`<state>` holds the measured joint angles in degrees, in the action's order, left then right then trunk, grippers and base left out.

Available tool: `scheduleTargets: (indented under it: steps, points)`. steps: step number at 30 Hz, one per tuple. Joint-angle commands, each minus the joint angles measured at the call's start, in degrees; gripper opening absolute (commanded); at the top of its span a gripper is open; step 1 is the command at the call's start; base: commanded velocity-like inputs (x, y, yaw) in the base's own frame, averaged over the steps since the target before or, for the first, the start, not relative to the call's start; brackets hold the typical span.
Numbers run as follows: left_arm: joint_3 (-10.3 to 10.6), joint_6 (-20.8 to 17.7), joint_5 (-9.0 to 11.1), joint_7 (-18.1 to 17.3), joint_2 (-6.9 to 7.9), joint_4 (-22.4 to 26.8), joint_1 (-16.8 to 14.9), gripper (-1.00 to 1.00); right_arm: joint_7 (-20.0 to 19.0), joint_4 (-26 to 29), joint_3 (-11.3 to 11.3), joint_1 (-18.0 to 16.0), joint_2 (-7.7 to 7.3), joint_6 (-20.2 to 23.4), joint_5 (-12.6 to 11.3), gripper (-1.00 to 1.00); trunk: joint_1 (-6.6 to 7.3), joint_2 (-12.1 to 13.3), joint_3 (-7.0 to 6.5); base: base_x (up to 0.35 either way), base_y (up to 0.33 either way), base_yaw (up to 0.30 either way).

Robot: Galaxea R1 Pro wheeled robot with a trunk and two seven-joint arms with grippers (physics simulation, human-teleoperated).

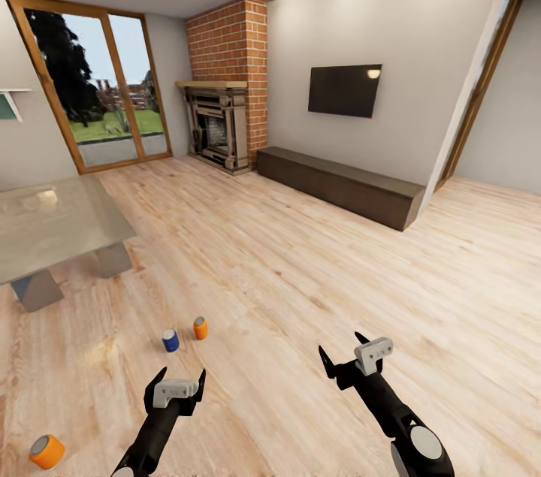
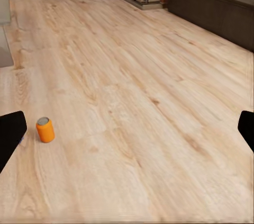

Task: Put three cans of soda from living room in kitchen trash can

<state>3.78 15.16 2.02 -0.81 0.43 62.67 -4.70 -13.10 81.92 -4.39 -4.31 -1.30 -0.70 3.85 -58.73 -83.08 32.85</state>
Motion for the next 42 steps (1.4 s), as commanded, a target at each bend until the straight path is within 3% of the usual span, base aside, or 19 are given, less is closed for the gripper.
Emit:
scheduleTargets:
  steps: [1, 16, 42]
  points:
    - [0.0, 0.0, 0.0, 0.0, -0.01, 0.0, 0.0, 1.00, 0.0, 0.0, 0.0, 0.0, -0.01, 0.0, 0.0, 1.00, 0.00, 0.0, 0.00, -0.241, -0.001, -0.157]
    - [0.0, 0.0, 0.0, 0.0, -0.06, 0.0, 0.0, 1.00, 0.0, 0.0, 0.0, 0.0, 0.02, 0.0, 0.0, 1.00, 0.00, 0.0, 0.00, -0.293, 0.023, -0.156]
    - [0.1, -0.1, 0.0, -0.1, -0.08, 0.0, 0.0, 1.00, 0.0, 0.0, 0.0, 0.0, 0.04, 0.0, 0.0, 1.00, 0.00, 0.0, 0.00, -0.027, 0.292, -0.152]
